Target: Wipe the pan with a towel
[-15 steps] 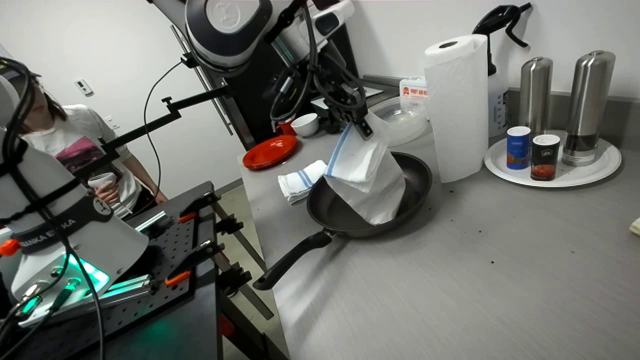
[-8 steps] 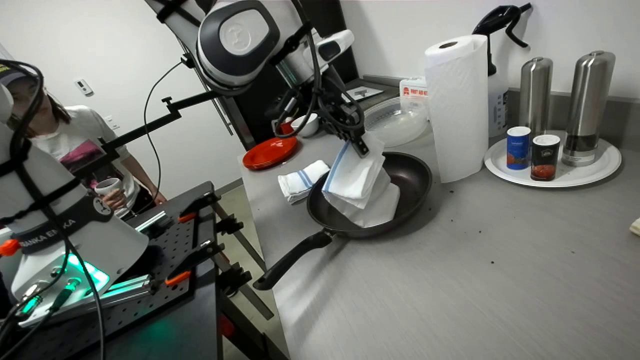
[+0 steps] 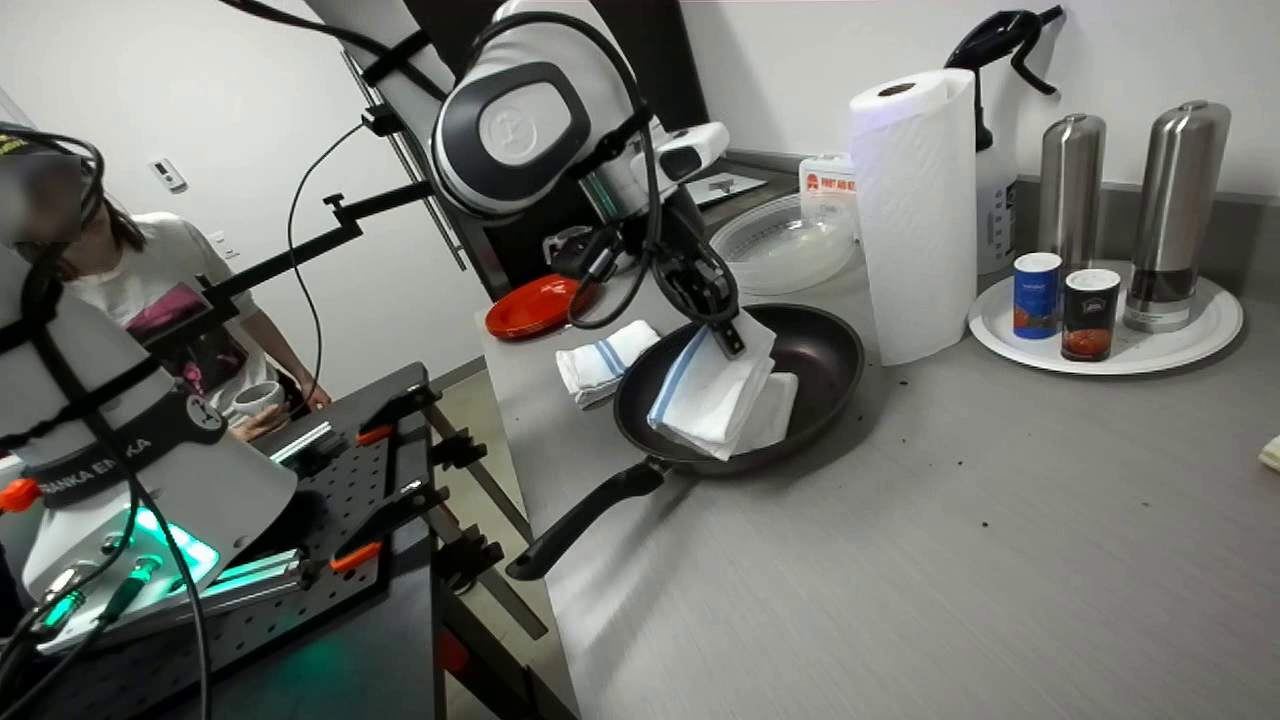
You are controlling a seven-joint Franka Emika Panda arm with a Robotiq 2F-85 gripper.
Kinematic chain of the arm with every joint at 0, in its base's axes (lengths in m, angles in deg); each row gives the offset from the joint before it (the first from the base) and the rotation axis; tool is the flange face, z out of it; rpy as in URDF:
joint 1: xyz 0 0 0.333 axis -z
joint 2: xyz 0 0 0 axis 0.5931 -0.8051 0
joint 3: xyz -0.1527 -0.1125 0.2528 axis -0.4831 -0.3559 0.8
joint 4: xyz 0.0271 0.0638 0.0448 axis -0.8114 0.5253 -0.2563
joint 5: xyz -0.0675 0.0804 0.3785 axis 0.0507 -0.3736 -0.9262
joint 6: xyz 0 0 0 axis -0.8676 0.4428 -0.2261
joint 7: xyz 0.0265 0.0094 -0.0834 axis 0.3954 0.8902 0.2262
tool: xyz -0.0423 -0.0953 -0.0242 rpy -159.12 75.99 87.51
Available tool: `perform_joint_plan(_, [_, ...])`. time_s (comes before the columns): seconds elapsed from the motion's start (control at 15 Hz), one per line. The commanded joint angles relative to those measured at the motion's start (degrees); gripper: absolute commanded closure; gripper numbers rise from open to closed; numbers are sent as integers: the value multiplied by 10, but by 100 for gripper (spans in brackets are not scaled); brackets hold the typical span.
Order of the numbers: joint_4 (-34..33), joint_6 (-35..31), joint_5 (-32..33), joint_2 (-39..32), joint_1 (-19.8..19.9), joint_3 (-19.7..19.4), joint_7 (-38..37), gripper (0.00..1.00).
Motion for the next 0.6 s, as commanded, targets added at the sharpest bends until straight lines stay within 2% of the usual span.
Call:
perform_joint_plan(0.0, [-51, -21, -38, -69, -2, 8, -11, 97])
perform_joint_plan(0.53, [-142, -20, -83, -162, -17, -7, -16, 97])
